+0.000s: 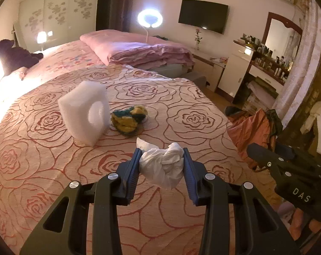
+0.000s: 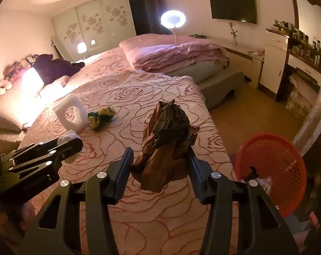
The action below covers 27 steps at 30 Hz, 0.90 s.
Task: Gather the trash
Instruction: 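Carry the tissue and brown bag over the red wastebasket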
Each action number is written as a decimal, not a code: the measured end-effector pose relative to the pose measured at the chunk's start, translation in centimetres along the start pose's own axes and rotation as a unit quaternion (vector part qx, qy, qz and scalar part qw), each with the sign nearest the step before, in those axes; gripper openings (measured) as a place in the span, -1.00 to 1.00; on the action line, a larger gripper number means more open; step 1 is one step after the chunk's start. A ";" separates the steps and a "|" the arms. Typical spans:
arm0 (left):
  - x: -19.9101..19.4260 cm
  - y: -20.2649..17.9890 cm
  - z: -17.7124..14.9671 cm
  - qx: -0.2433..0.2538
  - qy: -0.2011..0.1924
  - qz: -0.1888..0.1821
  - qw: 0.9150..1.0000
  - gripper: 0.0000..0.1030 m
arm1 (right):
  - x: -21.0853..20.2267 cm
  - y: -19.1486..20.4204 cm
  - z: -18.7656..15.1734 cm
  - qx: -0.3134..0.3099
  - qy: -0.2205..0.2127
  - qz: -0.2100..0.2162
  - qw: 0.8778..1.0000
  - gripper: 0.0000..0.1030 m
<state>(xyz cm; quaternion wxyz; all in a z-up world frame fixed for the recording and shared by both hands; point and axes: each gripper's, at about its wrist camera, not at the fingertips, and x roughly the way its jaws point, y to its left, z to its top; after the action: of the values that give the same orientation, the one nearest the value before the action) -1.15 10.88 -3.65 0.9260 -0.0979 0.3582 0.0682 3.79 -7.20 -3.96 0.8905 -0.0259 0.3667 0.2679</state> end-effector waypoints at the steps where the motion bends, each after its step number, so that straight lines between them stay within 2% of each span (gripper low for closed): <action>1: 0.0 -0.2 0.1 0.002 0.000 -0.001 1.000 -0.29 | -0.2 -0.2 -0.1 0.002 -0.002 -0.001 1.000 -0.06; 18: -0.2 -3.9 0.1 0.033 0.003 -0.030 0.999 -0.29 | -2.2 -3.5 -0.9 0.043 -0.017 -0.022 0.999 -0.06; 27: 0.7 -7.4 0.2 0.064 0.013 -0.061 0.996 -0.29 | -3.4 -5.5 -1.4 0.062 -0.027 -0.040 0.997 -0.06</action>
<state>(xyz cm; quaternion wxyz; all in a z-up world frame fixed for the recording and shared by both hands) 0.96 3.76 -3.01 0.9280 -0.0609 0.3674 -0.0132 3.63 -13.76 -3.53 0.9100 0.0215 0.3573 0.2093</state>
